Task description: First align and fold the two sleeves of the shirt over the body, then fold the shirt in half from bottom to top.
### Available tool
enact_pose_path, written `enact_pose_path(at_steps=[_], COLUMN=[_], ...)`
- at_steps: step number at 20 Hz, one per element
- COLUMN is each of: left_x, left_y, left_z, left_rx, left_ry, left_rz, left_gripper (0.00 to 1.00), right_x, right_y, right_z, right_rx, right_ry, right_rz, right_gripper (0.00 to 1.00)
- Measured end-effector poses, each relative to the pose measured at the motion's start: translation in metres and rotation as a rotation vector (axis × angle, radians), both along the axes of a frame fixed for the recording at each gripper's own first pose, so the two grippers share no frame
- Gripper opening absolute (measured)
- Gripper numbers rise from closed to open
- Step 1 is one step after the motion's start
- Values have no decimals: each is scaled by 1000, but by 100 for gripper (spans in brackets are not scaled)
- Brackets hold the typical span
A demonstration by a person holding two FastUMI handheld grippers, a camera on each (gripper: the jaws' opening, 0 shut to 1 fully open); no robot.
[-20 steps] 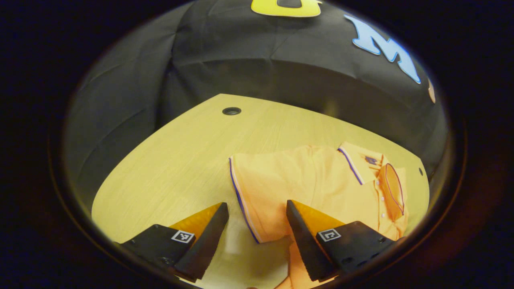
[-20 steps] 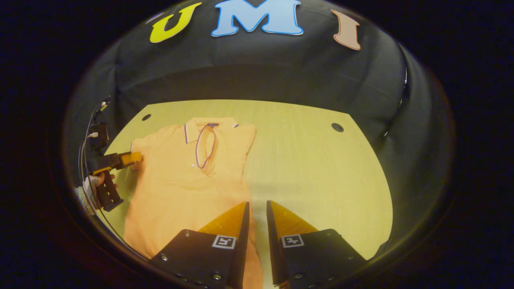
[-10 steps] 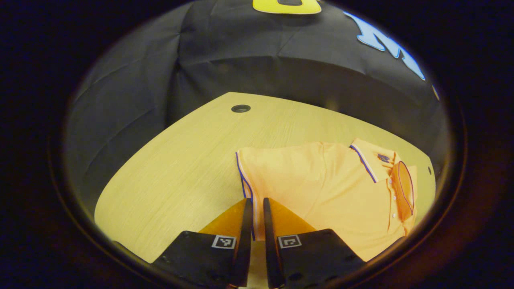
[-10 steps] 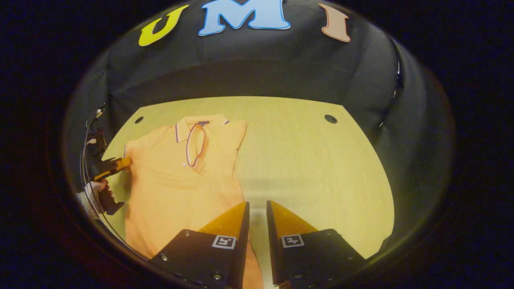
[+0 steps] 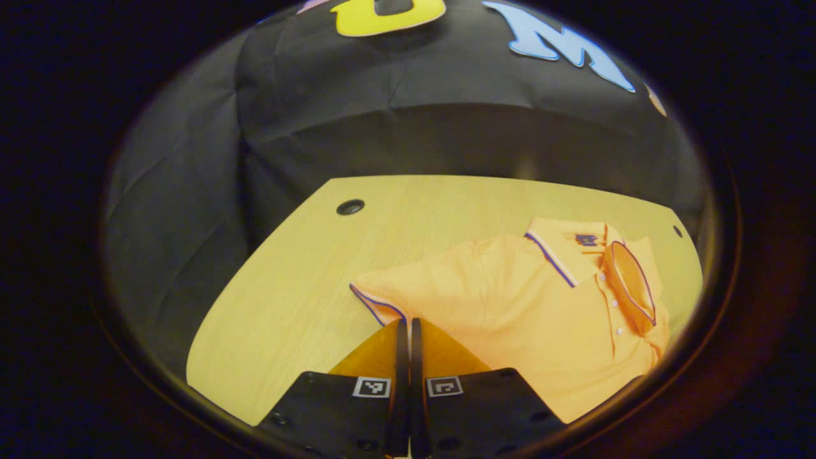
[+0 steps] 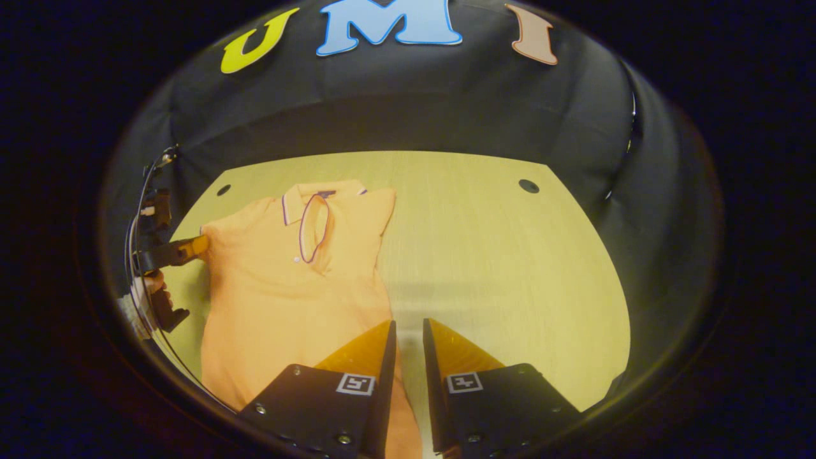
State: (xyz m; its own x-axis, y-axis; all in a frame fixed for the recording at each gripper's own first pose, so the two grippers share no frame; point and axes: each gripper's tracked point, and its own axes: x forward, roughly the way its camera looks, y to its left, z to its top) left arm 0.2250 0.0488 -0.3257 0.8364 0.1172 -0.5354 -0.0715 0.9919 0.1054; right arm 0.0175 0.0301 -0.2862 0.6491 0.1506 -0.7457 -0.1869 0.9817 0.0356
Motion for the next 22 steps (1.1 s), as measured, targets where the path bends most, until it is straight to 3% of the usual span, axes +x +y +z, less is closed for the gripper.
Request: enact_pose_path(at_steps=[5,9,13,17,19,22], left_x=[15,11,8,5,-3,-17], left_y=[-83,-146,-181,-189,-192,-186], left_z=[37,43,21,4,3,8], left_rx=[36,18,32,24,-7,-30], left_ry=[-78,-72,-26,29,45,55], left_rz=[-194,-313,-381,-400,-409,-406], left_gripper=[7,7,7,8,24,69], right_x=[-6,-16,-28,-39,-42,-45], right_y=[-7,-21,-37,-51,-54,-52], right_z=[-4,-3,-6,-6,-8,-11], right_rx=[23,32,42,51,56,66], right_ry=[4,-1,1,-3,-1,5], right_rz=[-38,-78,-125,-166,-176,-174], right_gripper=[27,27,27,26,27,27])
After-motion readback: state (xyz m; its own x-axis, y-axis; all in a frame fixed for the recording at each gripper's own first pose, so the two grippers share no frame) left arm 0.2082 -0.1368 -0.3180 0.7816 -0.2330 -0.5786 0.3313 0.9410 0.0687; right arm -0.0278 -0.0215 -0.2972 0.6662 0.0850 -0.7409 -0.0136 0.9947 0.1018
